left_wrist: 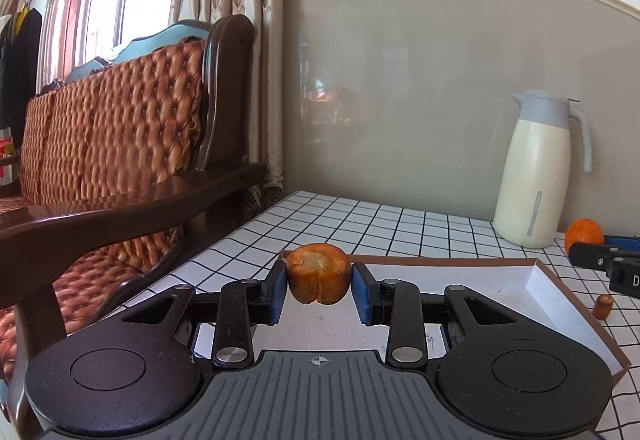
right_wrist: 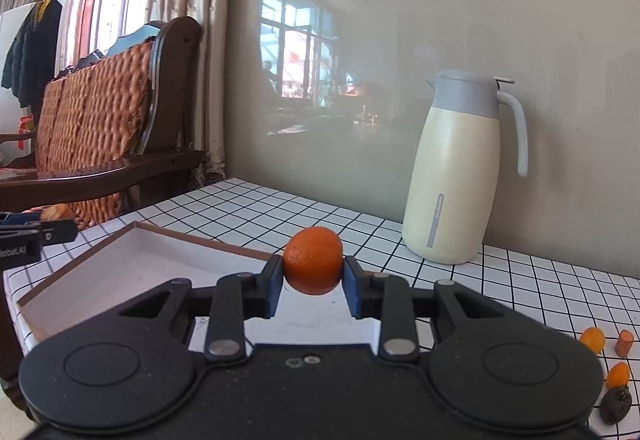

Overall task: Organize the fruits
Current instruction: 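Carry the peeled orange and orange over the tray with both grippers, then open both grippers to drop the fruits into the tray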

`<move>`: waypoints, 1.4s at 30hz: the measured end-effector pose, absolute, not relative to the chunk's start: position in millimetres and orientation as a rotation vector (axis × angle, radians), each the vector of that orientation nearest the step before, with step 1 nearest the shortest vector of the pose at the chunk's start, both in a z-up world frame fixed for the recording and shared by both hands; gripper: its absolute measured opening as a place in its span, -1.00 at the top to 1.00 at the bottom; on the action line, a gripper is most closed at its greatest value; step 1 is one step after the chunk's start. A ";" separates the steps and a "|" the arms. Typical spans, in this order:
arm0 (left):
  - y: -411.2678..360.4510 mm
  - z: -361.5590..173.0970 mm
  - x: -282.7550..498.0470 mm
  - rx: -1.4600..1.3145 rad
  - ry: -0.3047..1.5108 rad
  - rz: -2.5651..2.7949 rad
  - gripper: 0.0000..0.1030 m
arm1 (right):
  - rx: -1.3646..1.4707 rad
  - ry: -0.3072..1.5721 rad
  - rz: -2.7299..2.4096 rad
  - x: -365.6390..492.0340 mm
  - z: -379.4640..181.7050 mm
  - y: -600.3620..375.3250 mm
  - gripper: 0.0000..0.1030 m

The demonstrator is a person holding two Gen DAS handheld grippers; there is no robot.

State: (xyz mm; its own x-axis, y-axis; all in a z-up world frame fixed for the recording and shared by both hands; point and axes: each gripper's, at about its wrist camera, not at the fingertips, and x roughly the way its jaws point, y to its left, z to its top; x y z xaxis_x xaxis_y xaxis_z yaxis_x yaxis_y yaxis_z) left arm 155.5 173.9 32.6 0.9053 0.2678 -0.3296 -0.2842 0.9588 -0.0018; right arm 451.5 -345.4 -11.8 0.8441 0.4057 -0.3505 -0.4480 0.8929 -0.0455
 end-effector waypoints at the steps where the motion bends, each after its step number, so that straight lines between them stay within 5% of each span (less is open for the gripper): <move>1: 175.5 32.0 158.2 -0.053 0.334 0.286 0.32 | -0.125 0.347 0.449 455.8 -12.3 -345.6 0.54; 14: 194.3 18.8 192.6 -0.047 0.401 0.319 0.32 | -0.151 0.488 0.488 505.8 -23.9 -327.7 0.51; 15: 192.8 18.3 194.2 -0.034 0.404 0.327 0.25 | -0.165 0.500 0.490 508.2 -25.0 -325.7 0.39; 16: 191.4 18.5 193.8 -0.028 0.397 0.336 -0.34 | -0.172 0.491 0.477 508.4 -25.4 -325.4 0.21; 17: 190.1 19.6 191.2 -0.021 0.374 0.348 -0.75 | -0.175 0.453 0.451 505.3 -25.2 -326.2 -0.52; 18: 187.9 20.9 187.5 -0.006 0.335 0.363 -1.00 | -0.178 0.398 0.430 499.9 -24.6 -328.2 -0.87; 42: 171.2 31.1 162.3 -0.048 0.234 0.461 -1.00 | -0.039 0.424 0.387 490.0 -11.0 -367.7 -0.89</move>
State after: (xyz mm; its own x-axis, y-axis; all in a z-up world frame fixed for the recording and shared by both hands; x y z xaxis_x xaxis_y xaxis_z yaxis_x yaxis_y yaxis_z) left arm 162.3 171.2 31.1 0.8694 0.4351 -0.2344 -0.4462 0.8949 0.0065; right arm 490.0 -367.7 -11.0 0.8399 0.3578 -0.4081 -0.3737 0.9265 0.0433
